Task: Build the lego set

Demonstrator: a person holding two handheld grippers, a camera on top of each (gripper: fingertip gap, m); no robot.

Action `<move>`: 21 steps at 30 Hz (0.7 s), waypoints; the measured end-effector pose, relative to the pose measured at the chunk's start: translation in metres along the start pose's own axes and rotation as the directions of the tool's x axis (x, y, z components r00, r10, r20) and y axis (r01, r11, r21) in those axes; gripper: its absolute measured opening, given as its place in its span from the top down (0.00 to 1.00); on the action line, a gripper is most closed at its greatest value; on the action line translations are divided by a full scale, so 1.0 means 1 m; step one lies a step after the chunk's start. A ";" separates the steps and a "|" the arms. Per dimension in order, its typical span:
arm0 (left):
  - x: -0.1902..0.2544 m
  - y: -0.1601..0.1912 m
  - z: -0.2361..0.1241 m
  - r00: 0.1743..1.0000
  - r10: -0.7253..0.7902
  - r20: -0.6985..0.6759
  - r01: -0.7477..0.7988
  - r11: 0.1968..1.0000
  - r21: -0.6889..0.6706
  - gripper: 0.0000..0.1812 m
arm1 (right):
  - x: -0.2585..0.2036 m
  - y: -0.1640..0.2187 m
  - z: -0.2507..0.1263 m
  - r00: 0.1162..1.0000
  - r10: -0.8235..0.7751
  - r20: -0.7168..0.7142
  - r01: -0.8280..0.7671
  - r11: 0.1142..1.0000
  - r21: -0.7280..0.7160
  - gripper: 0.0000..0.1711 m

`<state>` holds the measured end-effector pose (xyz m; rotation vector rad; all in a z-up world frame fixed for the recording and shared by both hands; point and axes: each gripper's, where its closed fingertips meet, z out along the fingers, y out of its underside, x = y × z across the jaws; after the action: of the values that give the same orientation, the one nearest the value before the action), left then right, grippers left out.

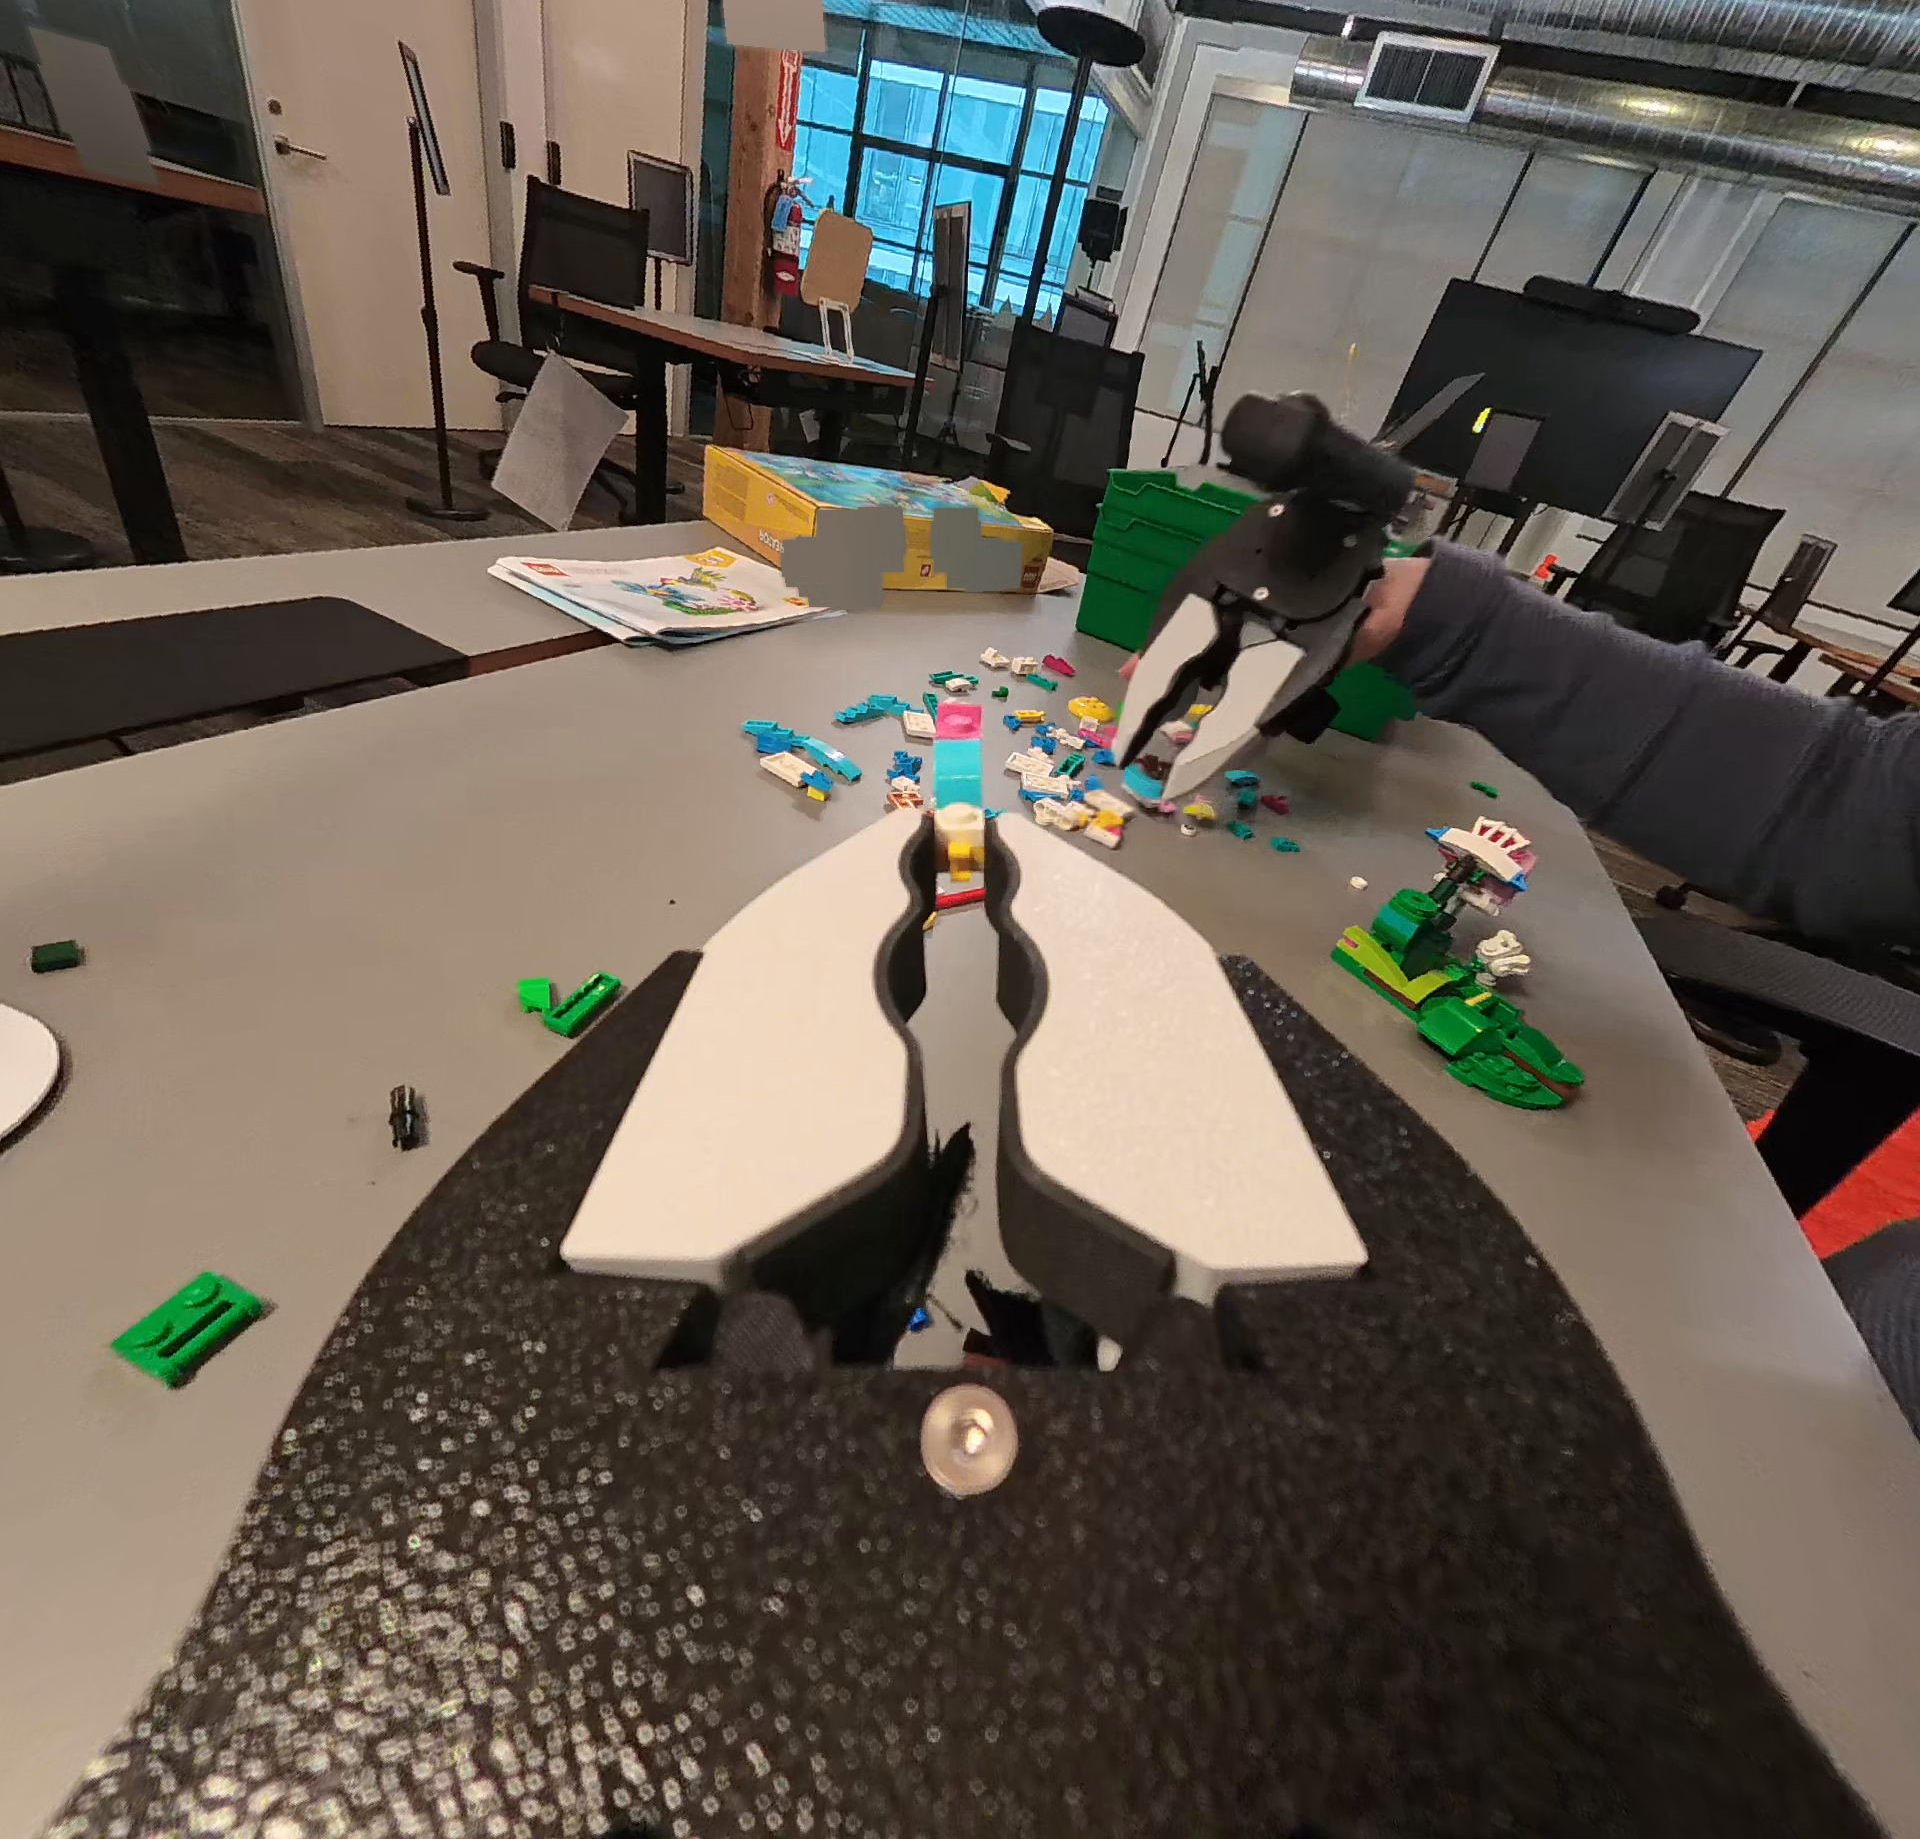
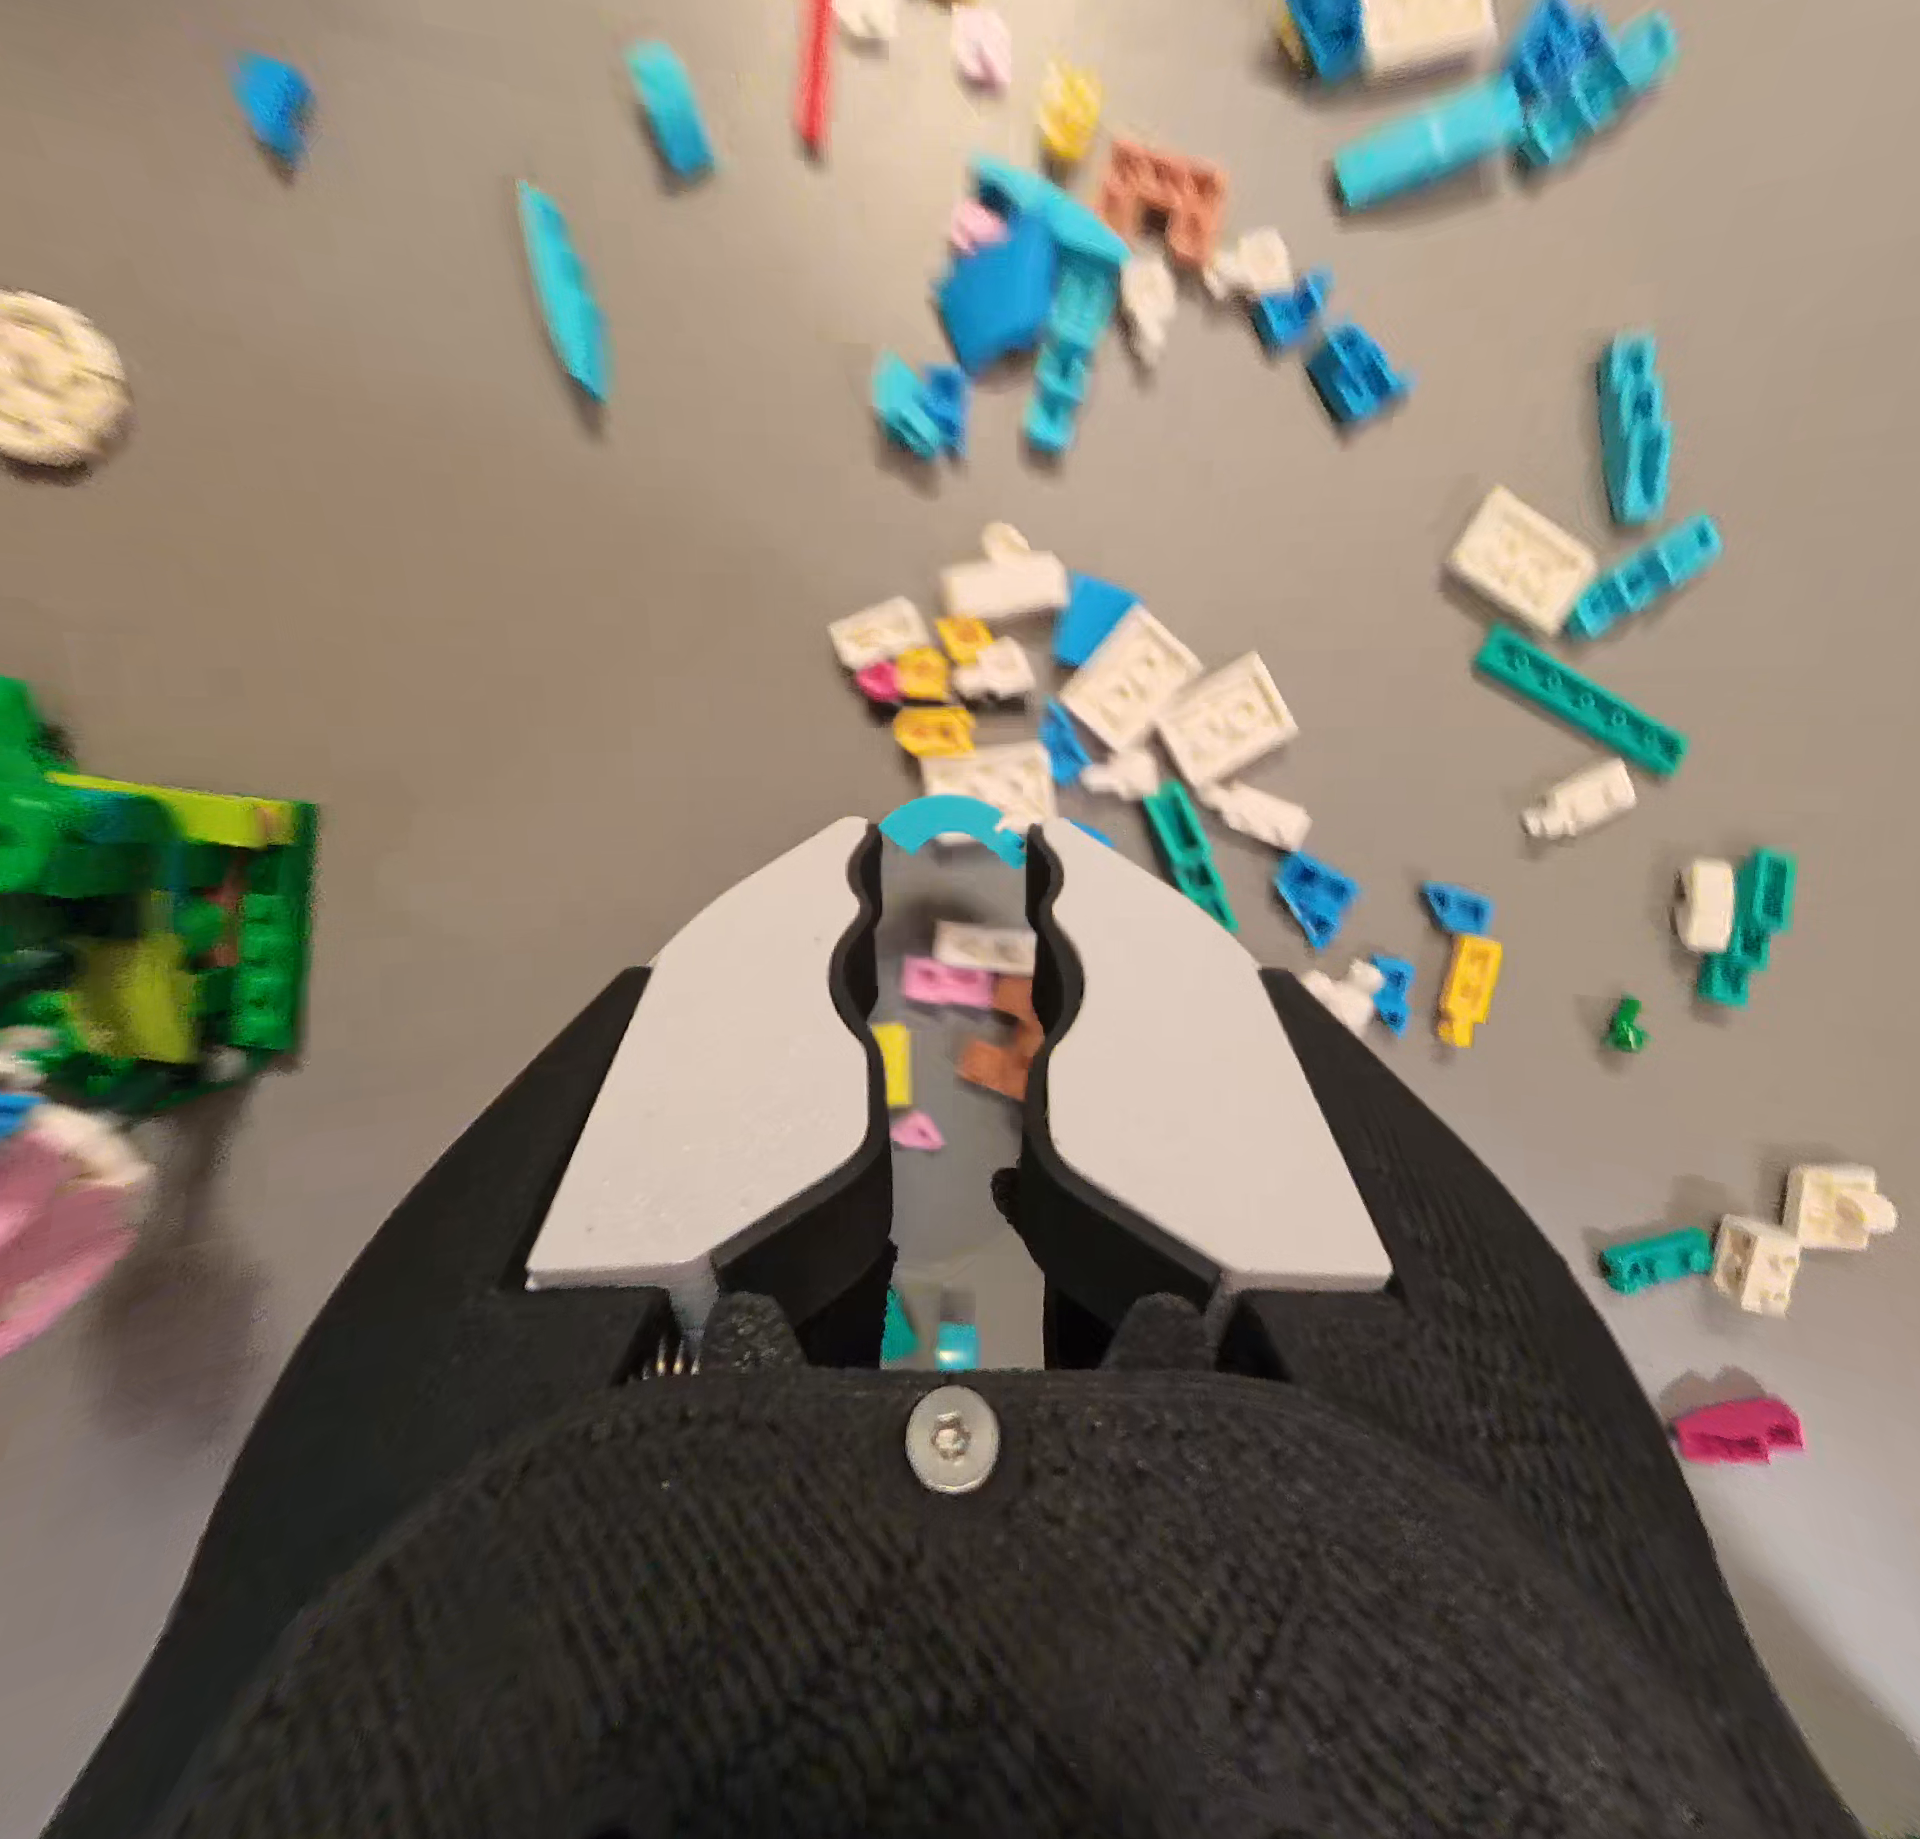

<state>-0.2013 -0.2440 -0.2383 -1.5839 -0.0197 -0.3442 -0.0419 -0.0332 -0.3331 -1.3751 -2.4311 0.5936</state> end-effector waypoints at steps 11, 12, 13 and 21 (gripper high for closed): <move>0.010 0.005 0.007 0.999 0.018 -0.032 -0.019 0.999 -0.032 0.96 | -0.150 -0.116 0.051 0.849 -0.512 0.131 0.506 0.859 0.083 0.85; 0.011 0.005 0.007 0.999 0.019 -0.033 -0.020 0.999 -0.032 0.96 | -0.152 -0.119 0.056 0.844 -0.519 0.136 0.514 0.855 0.075 0.85; 0.011 0.005 0.007 0.999 0.019 -0.035 -0.020 0.999 -0.033 0.96 | -0.153 -0.120 0.060 0.845 -0.514 0.146 0.510 0.857 0.067 0.85; 0.017 0.007 0.010 0.998 0.016 -0.060 -0.019 0.999 -0.050 0.96 | -0.153 -0.121 0.070 0.879 -0.448 0.164 0.451 0.892 0.025 0.81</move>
<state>-0.1818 -0.2382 -0.2416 -1.6218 0.0492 -0.3804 -0.0849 -0.2355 -0.3428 -0.7350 -2.7596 0.5862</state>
